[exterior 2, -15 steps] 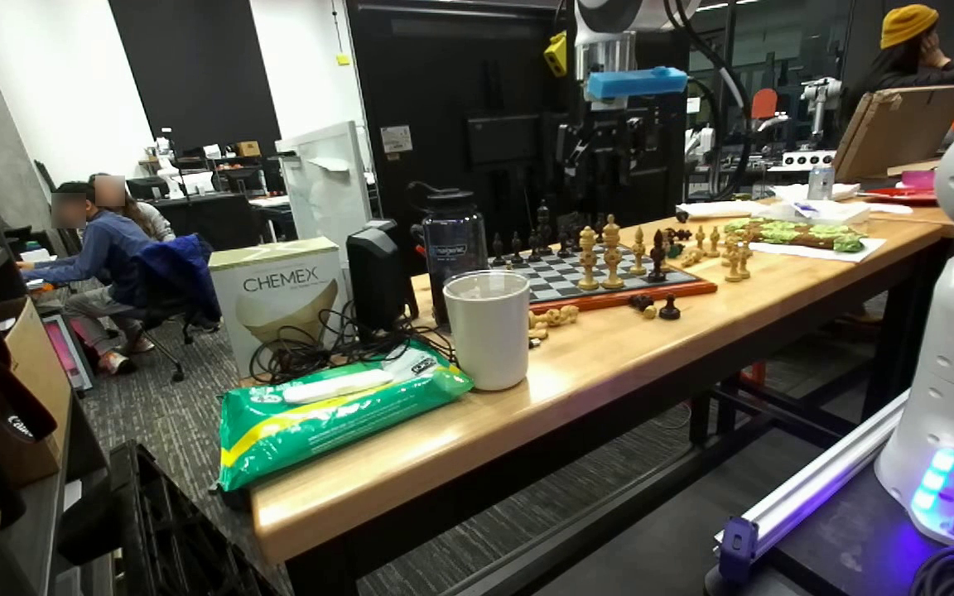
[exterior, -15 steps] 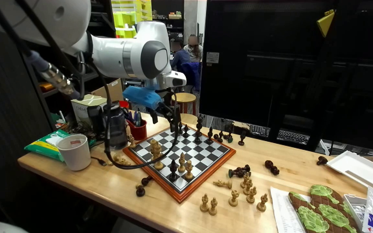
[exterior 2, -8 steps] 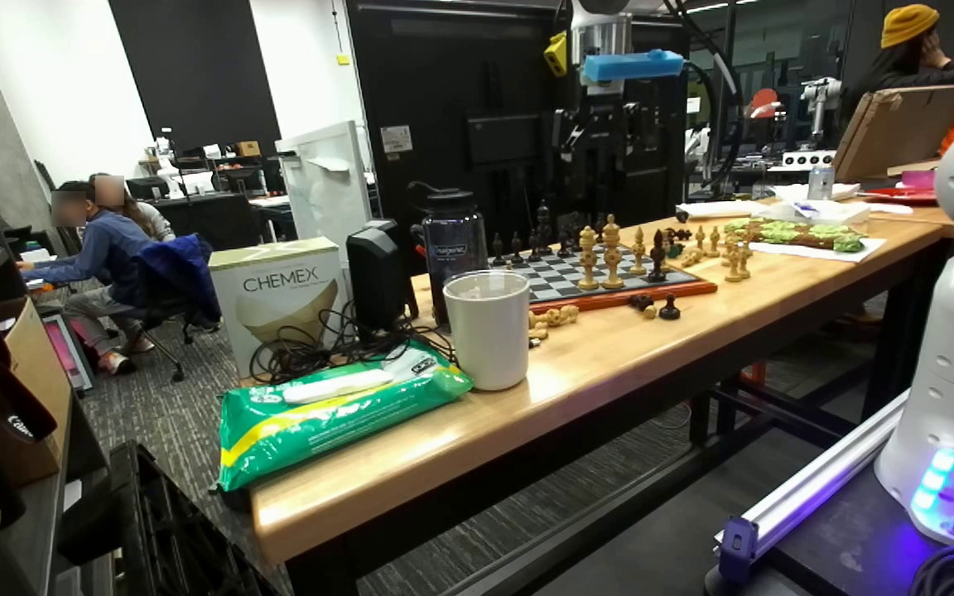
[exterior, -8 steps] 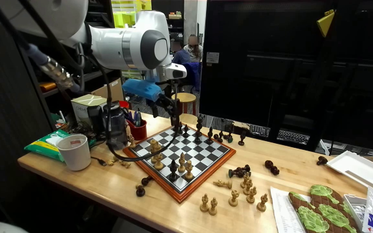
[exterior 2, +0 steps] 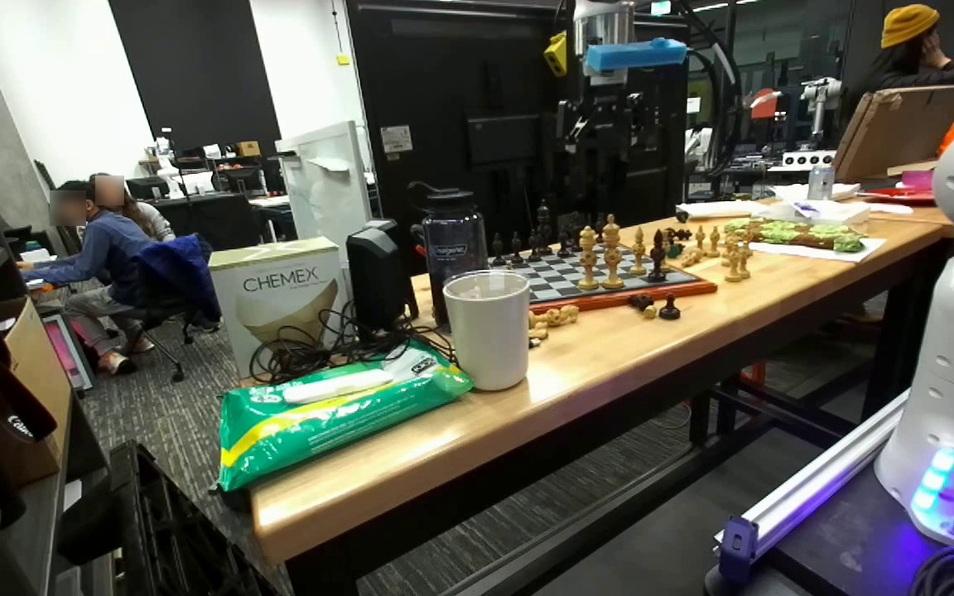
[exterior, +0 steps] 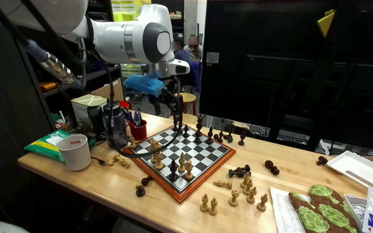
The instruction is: Move one chess piece to the lower part of the chess board
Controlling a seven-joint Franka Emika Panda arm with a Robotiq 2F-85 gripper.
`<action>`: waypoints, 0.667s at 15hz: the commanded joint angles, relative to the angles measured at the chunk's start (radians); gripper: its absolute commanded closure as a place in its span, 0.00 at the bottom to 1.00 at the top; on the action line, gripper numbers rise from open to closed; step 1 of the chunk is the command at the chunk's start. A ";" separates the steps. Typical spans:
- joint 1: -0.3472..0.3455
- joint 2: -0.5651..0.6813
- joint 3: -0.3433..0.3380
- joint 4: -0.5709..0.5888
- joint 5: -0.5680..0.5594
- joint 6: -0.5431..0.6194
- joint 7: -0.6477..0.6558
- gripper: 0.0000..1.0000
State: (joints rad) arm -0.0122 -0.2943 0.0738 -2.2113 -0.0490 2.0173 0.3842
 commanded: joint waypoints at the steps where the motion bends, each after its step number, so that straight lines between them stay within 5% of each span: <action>1: -0.017 -0.009 -0.002 0.010 -0.014 -0.031 0.015 0.00; 10: -0.019 0.000 -0.007 0.002 -0.002 -0.009 0.000 0.00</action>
